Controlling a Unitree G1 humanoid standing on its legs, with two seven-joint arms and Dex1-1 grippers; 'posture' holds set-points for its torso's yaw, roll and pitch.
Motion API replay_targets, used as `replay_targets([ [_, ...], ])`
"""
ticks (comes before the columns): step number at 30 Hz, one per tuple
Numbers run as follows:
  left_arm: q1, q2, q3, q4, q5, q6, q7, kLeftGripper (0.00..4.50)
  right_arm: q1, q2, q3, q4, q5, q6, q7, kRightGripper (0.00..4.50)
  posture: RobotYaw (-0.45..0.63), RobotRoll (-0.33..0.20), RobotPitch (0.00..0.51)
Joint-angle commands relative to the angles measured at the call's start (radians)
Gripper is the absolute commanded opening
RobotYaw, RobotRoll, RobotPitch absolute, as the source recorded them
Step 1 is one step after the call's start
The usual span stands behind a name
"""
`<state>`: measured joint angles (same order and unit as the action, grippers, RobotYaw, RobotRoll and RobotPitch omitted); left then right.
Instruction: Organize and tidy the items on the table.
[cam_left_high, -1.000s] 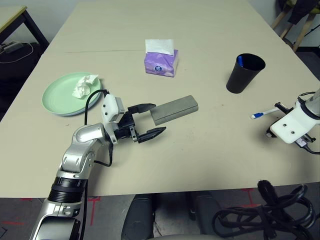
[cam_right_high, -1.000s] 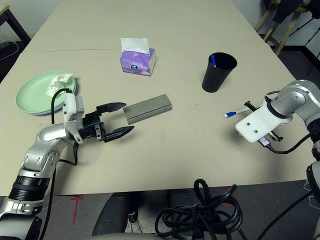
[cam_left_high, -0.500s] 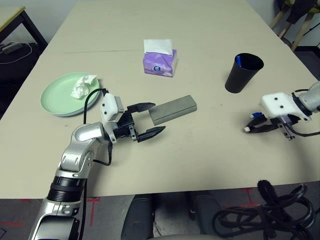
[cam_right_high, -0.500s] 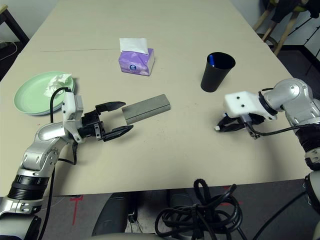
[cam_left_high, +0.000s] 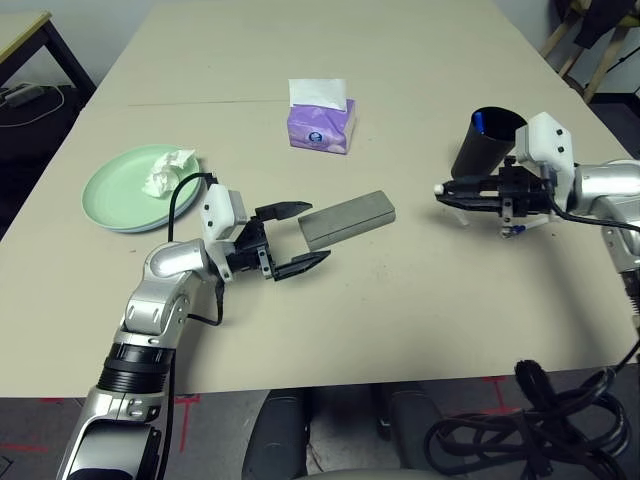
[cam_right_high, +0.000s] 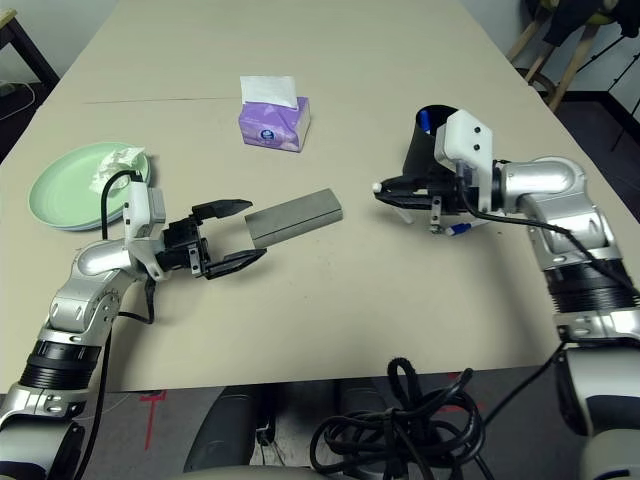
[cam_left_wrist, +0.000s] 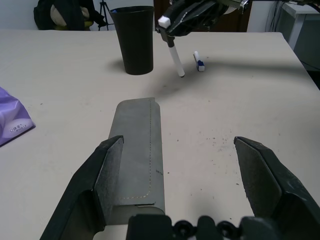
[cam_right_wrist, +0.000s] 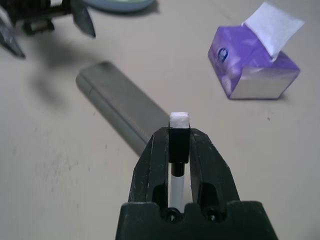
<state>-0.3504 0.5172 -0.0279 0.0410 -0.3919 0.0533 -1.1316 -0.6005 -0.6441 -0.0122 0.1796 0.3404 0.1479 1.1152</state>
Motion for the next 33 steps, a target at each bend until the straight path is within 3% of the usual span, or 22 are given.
replay_targets([
  [1, -0.009, 0.006, -0.017, 0.025, 0.017, -0.015, -0.015, 4.50, 0.012, 0.051, -0.061, -0.051, 0.041, 0.053, -0.118, 0.41, 0.00, 0.000, 0.125],
  [9, -0.009, 0.008, -0.029, 0.044, 0.033, -0.029, -0.017, 4.50, -0.104, 0.171, -0.191, -0.002, 0.084, 0.143, -0.421, 0.41, 0.00, 0.000, 0.115],
  [16, -0.017, 0.006, -0.030, 0.058, 0.036, -0.032, -0.019, 4.50, -0.226, 0.223, -0.267, 0.066, 0.109, 0.150, -0.581, 0.41, -0.01, 0.000, 0.109],
  [25, -0.031, 0.009, -0.031, 0.058, 0.034, -0.027, -0.022, 4.50, -0.338, 0.202, -0.260, 0.121, 0.032, 0.276, -0.793, 0.41, -0.01, 0.000, 0.111],
  [33, -0.050, 0.006, -0.024, 0.071, 0.033, -0.033, -0.016, 4.50, -0.350, 0.187, -0.254, 0.107, -0.019, 0.366, -0.887, 0.41, -0.01, 0.000, 0.116],
])
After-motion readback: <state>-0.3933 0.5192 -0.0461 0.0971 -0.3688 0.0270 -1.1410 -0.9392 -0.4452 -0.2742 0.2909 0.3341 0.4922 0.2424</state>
